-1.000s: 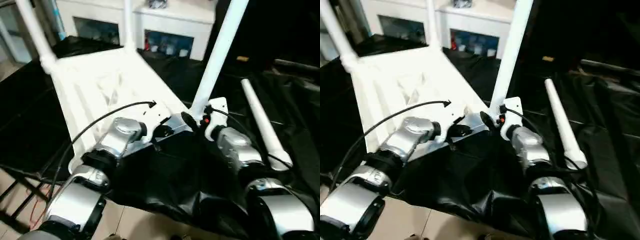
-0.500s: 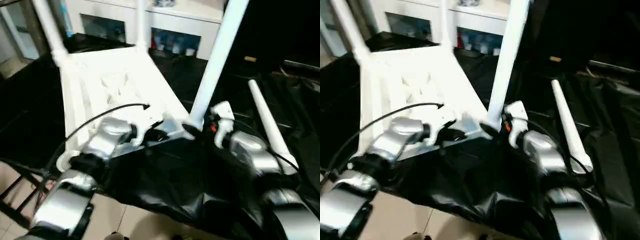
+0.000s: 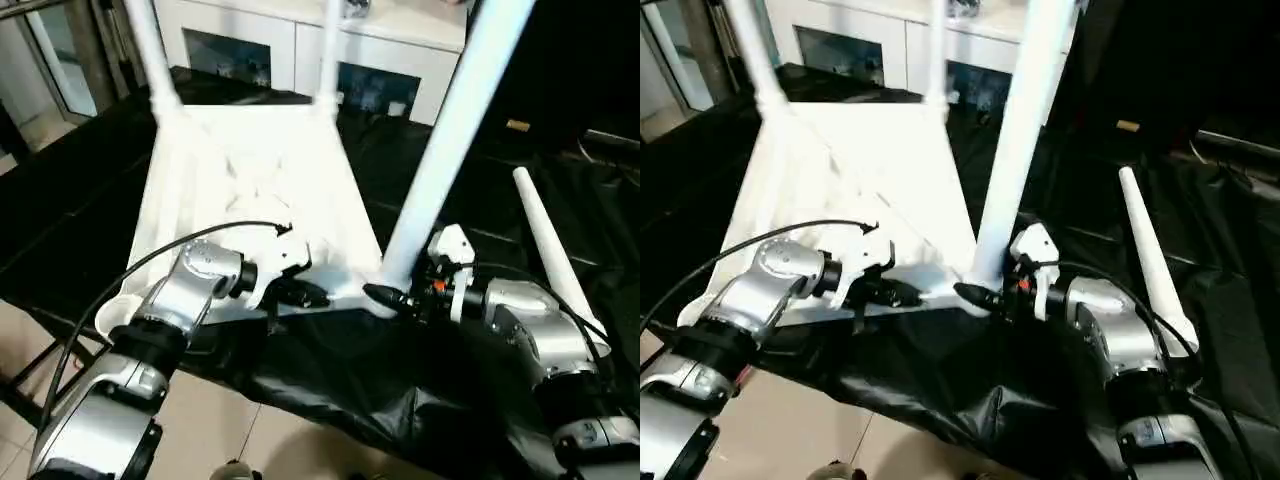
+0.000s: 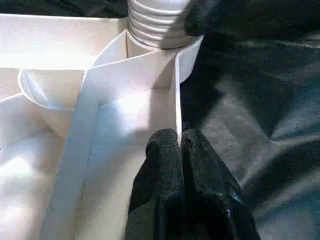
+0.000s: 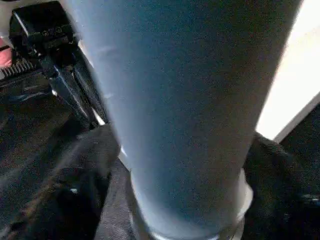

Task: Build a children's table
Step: Rotate leg to tighten

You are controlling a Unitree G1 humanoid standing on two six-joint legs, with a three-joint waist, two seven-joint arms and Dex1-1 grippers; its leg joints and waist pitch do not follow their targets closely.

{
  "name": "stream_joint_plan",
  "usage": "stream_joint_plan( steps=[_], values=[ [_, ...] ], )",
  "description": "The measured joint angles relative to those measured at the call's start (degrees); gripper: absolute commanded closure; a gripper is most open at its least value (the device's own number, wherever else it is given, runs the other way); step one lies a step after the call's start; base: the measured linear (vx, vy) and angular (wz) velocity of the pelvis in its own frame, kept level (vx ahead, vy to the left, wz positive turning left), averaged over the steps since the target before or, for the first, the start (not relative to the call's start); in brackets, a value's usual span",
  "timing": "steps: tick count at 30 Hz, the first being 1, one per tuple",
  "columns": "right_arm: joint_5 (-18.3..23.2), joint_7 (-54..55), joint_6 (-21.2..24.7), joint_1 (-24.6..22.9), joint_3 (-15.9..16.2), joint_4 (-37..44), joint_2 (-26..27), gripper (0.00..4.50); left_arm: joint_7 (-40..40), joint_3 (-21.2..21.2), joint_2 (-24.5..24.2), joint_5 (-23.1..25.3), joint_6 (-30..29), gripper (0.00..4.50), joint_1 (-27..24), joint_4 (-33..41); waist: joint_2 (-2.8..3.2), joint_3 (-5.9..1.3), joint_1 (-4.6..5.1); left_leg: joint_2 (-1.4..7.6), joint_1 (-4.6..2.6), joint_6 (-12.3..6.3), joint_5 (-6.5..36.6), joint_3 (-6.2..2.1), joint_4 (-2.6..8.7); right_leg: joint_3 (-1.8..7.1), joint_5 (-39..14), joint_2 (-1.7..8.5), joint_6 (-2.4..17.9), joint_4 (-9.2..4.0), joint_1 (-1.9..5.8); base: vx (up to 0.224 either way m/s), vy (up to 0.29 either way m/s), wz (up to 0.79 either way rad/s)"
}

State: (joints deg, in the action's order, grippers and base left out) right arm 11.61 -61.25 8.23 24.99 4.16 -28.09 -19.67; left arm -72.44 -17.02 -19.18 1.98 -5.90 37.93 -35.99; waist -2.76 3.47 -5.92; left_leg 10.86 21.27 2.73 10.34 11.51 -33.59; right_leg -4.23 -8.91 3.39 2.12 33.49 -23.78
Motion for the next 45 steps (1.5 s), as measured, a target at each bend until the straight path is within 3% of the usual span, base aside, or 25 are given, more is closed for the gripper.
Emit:
stream_joint_plan(
  steps=[1,7,18,25,30,34,35,38,41,45],
  values=[
    [0.0,-0.3,0.2,-0.1,0.2,0.3,-0.2,1.26,-0.3,-0.2,-0.2,0.0,0.0,4.5,-0.1,0.4,0.0,0.0,-0.01,0.0,0.0,0.0,0.0,0.0,-0.01,0.01,0.0,0.0,0.0,0.0,0.01,0.0,0.0,0.0],
    [0.0,-0.7,1.4,-0.8,0.9,2.2,-0.8,1.69,-1.5,-0.4,-0.8,-0.1,0.0,4.5,-0.5,1.2,-0.02,-0.01,-0.06,0.0,0.01,0.0,0.0,0.0,-0.01,0.01,0.0,0.0,0.0,0.0,0.04,0.0,0.0,0.0],
    [0.2,1.6,2.1,-2.3,0.5,2.6,0.8,1.81,-1.0,-0.4,-0.8,-0.1,-1.2,4.5,-0.7,1.2,-0.06,-0.04,0.07,0.0,-0.16,0.0,0.0,-0.01,-0.06,0.03,0.0,0.0,0.0,0.03,0.22,0.0,0.0,0.0],
    [-1.6,21.9,0.5,2.8,-3.8,-7.0,8.3,1.81,11.8,1.3,5.3,1.2,-5.1,4.5,2.0,-4.5,-0.1,-0.07,2.41,-0.01,-0.8,0.02,0.0,-0.07,-0.3,0.02,-0.3,0.04,-0.5,-0.16,0.84,0.0,0.0,0.0],
    [-3.0,40.5,0.1,9.6,-8.2,-15.4,14.7,1.81,22.9,2.7,10.9,2.8,-7.1,4.5,6.0,-10.5,-0.07,-0.05,3.14,-0.03,-0.8,0.01,0.0,-0.08,-0.32,0.0,-0.3,0.04,-0.4,-0.39,0.84,0.0,0.0,0.0],
    [-3.3,45.4,-1.8,11.7,-8.9,-18.7,15.7,1.81,25.9,2.7,12.7,3.3,-7.2,4.5,6.7,-11.6,-0.07,-0.05,3.39,-0.05,-0.8,0.01,0.0,-0.08,-0.33,0.01,-0.3,0.04,-0.4,-0.39,0.86,0.0,0.0,0.0],
    [-3.2,45.7,-2.3,12.0,-9.1,-19.3,15.8,1.11,26.1,2.6,12.8,3.4,-7.1,4.5,6.9,-11.7,-0.07,-0.05,3.38,-0.04,-0.8,0.01,0.0,-0.08,-0.33,0.01,-0.2,0.04,-0.4,-0.36,0.86,0.0,0.0,0.0],
    [-3.2,45.8,-3.2,12.9,-9.7,-21.3,16.4,1.11,26.3,2.6,12.8,3.5,-6.6,4.5,7.0,-11.8,-0.07,-0.06,3.38,-0.03,-0.8,0.0,0.0,-0.08,-0.32,0.01,0.0,0.04,-0.4,-0.33,0.84,0.0,0.0,0.0],
    [-3.4,44.8,-4.4,12.9,-10.0,-22.3,16.4,0.69,25.2,2.6,12.4,3.9,-5.4,4.5,7.0,-11.8,-0.06,-0.06,3.34,-0.03,-0.78,0.01,0.0,-0.07,-0.2,0.01,0.2,0.04,-0.1,-0.31,0.8,0.0,0.0,0.0],
    [-3.5,40.0,-4.6,12.8,-8.9,-22.1,15.5,0.61,23.2,2.5,10.9,3.9,-4.0,4.5,6.9,-11.8,-0.05,-0.05,3.36,-0.01,-0.76,0.02,0.0,-0.07,-0.03,-0.01,0.2,0.01,0.0,-0.25,0.71,0.0,0.0,0.0]
  ],
)
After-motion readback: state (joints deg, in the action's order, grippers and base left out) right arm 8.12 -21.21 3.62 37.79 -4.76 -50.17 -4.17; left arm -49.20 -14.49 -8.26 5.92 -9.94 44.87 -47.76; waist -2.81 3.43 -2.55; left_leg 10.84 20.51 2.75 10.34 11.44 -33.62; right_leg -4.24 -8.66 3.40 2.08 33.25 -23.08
